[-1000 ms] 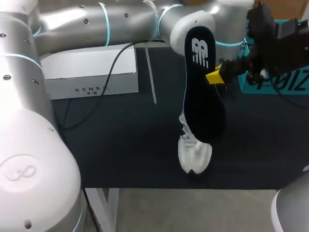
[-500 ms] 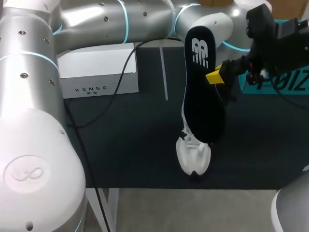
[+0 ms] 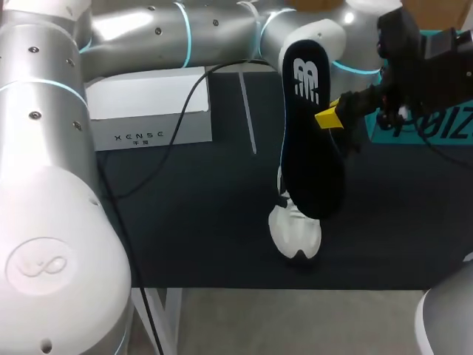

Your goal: Take the shoe out of the shoebox, open the shoe tongue, remove and reinsert the insole, then place the shoe into the shoebox

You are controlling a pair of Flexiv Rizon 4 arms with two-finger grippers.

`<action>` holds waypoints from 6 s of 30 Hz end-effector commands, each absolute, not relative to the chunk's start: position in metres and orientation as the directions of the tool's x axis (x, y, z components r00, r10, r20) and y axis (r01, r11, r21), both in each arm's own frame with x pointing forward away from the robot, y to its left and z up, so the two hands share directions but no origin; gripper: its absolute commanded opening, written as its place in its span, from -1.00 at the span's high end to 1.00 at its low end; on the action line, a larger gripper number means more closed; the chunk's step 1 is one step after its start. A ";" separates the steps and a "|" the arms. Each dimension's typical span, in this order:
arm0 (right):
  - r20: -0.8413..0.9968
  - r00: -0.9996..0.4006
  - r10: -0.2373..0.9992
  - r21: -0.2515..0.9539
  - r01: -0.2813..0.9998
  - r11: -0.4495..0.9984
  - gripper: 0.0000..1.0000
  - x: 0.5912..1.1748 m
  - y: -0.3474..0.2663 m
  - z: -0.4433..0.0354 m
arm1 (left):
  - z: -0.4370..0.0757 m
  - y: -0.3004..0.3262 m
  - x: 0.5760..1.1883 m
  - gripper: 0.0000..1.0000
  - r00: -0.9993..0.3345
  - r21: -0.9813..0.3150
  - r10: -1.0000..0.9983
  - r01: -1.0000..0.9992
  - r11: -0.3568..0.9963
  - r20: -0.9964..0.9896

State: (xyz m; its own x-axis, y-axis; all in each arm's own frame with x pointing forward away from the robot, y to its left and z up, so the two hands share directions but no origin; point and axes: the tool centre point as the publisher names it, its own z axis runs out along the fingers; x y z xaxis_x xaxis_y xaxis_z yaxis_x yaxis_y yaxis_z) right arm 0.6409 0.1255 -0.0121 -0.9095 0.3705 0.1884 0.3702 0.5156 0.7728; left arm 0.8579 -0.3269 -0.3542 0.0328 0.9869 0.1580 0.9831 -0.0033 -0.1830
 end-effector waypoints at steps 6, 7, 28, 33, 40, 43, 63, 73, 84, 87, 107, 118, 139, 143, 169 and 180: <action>0.191 -0.909 0.370 0.769 0.373 0.519 1.00 0.645 0.129 -0.012 | -0.302 -0.310 0.879 -1.00 -0.056 -0.104 0.997 0.993 0.050 -0.060; 0.191 -0.909 0.370 0.769 0.373 0.519 1.00 0.645 0.129 -0.012 | -0.292 -0.309 0.883 -1.00 -0.069 -0.089 0.992 0.994 0.060 -0.102; 0.191 -0.909 0.370 0.769 0.373 0.519 1.00 0.645 0.129 -0.012 | -0.240 -0.262 0.892 -1.00 -0.267 -0.226 0.638 0.963 0.148 -0.722; 0.191 -0.909 0.370 0.769 0.373 0.519 1.00 0.645 0.129 -0.012 | -0.240 -0.262 0.892 -1.00 -0.267 -0.226 0.638 0.963 0.148 -0.722; 0.191 -0.909 0.370 0.769 0.373 0.519 1.00 0.645 0.129 -0.012 | -0.240 -0.262 0.892 -1.00 -0.267 -0.226 0.638 0.963 0.148 -0.722; 0.191 -0.909 0.370 0.769 0.373 0.519 1.00 0.645 0.129 -0.012 | -0.240 -0.262 0.892 -1.00 -0.267 -0.226 0.638 0.963 0.148 -0.722; 0.191 -0.909 0.370 0.769 0.373 0.519 1.00 0.645 0.129 -0.012 | -0.232 -0.259 0.872 -1.00 0.079 0.090 0.197 0.995 0.047 -0.977; 0.191 -0.909 0.370 0.769 0.373 0.519 1.00 0.645 0.129 -0.012 | -0.220 -0.260 0.867 -1.00 0.084 0.084 -0.031 0.996 0.003 -0.996; 0.191 -0.909 0.370 0.769 0.373 0.519 1.00 0.645 0.129 -0.012 | -0.201 -0.261 0.864 -1.00 0.114 0.115 0.029 0.993 0.019 -0.993; 0.191 -0.909 0.370 0.769 0.373 0.519 1.00 0.645 0.129 -0.012 | -0.199 -0.260 0.863 -1.00 0.116 0.117 0.030 0.993 0.024 -0.993; 0.191 -0.909 0.370 0.769 0.373 0.519 1.00 0.645 0.129 -0.012 | -0.196 -0.267 0.860 -1.00 0.101 0.101 0.031 0.995 -0.017 -0.994; 0.191 -0.909 0.370 0.769 0.373 0.519 1.00 0.645 0.129 -0.012 | -0.196 -0.267 0.860 -1.00 0.101 0.101 0.031 0.995 -0.017 -0.994; 0.341 -0.873 0.349 0.764 0.474 0.438 1.00 0.675 0.079 -0.036 | -0.196 -0.267 0.860 -1.00 0.101 0.101 0.031 0.995 -0.017 -0.994; 0.411 -0.842 0.350 0.762 0.528 0.375 1.00 0.692 0.048 -0.052 | -0.196 -0.267 0.860 -1.00 0.101 0.101 0.031 0.995 -0.017 -0.994; 0.686 -0.639 0.349 0.507 0.763 0.401 1.00 0.816 -0.002 -0.107 | -0.175 -0.298 0.850 -1.00 0.231 0.229 0.024 0.971 -0.067 -0.973; 0.732 -0.590 0.342 0.422 0.786 0.452 1.00 0.844 0.011 -0.125 | -0.165 -0.310 0.838 -1.00 0.291 0.287 0.040 0.954 -0.090 -0.956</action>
State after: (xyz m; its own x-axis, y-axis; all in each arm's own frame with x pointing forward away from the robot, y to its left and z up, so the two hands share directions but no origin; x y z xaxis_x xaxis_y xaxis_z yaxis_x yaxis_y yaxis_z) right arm 0.8280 0.0044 -0.1216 -0.5988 0.3723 0.7091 0.7990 0.3388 0.4968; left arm 0.8394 -0.3058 -0.1682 0.2890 0.0291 -0.9569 0.9540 -0.0924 0.2853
